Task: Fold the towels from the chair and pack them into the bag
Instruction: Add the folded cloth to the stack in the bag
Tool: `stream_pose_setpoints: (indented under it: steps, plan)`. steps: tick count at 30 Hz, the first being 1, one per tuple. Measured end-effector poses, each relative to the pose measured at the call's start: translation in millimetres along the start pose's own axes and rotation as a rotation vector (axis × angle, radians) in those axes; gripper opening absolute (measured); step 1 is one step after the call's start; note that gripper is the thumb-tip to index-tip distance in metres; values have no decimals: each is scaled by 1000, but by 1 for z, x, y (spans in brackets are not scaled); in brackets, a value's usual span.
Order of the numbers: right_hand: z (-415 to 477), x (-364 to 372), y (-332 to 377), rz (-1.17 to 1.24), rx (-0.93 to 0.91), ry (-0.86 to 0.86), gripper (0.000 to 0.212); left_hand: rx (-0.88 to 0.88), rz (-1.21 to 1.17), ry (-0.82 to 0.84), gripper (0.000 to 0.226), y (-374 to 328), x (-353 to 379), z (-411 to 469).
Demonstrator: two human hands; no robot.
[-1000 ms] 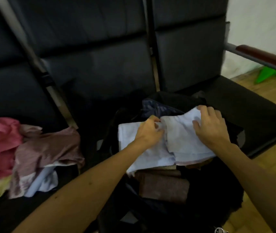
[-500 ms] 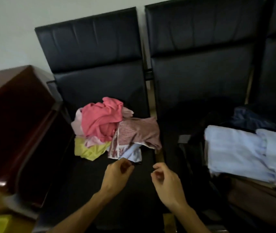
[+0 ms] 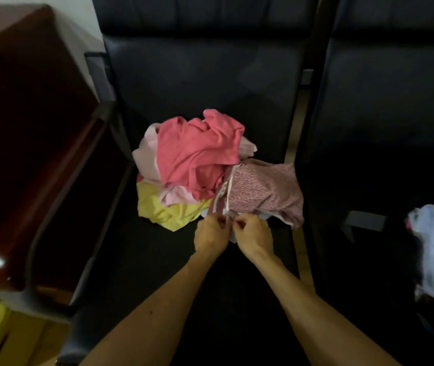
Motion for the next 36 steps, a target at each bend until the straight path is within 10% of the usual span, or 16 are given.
stream_pose_setpoints:
  steps: [10,23,31,36]
  plan:
    - [4,4,16,193,149,33,36,212,-90,73,19,-7,-28,-4]
    - [-108,-249,211,298,-338,-394,36,825,-307,-65,6,-235,-244,-136]
    - [-260,-374,298,490,-533,-494,33,1117,-261,-248,74,-297,-331,-278]
    - [-342,-403,319,582,-642,-467,33,1213,-277,-444,45,-302,-361,-341]
Point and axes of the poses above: each hand's wrist, its own z-axis towards the middle knuckle, its own x-axis out of the palm, y = z × x, the point moved 4 cm from there along z, towards the middle knuckle, and after that the axes turned 3 degrees about -y, right-handed, at the moved point
